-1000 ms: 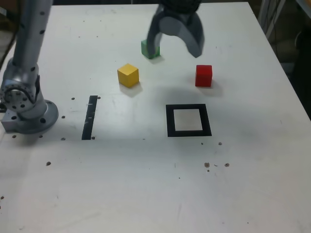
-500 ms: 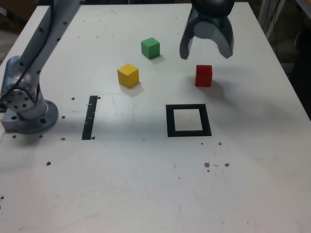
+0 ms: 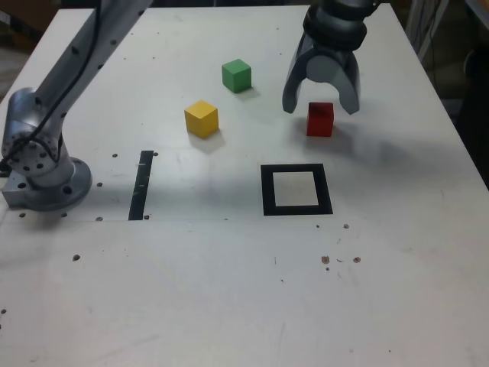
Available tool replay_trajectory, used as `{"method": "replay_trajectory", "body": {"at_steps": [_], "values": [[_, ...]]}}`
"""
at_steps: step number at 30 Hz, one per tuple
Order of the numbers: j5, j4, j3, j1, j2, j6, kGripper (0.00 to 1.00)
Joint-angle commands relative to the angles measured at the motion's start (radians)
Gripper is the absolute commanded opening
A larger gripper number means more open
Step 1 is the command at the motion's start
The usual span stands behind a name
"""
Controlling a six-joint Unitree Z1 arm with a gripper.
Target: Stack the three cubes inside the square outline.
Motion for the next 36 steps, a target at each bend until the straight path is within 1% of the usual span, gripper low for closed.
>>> {"method": "replay_trajectory", "body": {"at_steps": [1, 4, 8, 16, 25, 31, 33, 36], "values": [[-0.002, -0.007, 0.004, 0.002, 0.017, -0.004, 0.84], [-0.004, -0.012, 0.009, 0.002, 0.029, -0.009, 0.8], [-0.006, -0.011, 0.014, 0.002, 0.036, -0.02, 0.72], [0.003, -0.016, 0.011, 0.003, 0.046, -0.033, 0.52], [0.001, -0.032, 0.013, 0.003, 0.052, -0.044, 0.39], [0.002, -0.042, 0.003, 0.003, 0.056, -0.04, 0.25], [0.007, -0.039, -0.003, 0.002, 0.049, -0.038, 0.22], [0.014, -0.029, -0.007, 0.001, 0.029, -0.033, 0.2]]}}
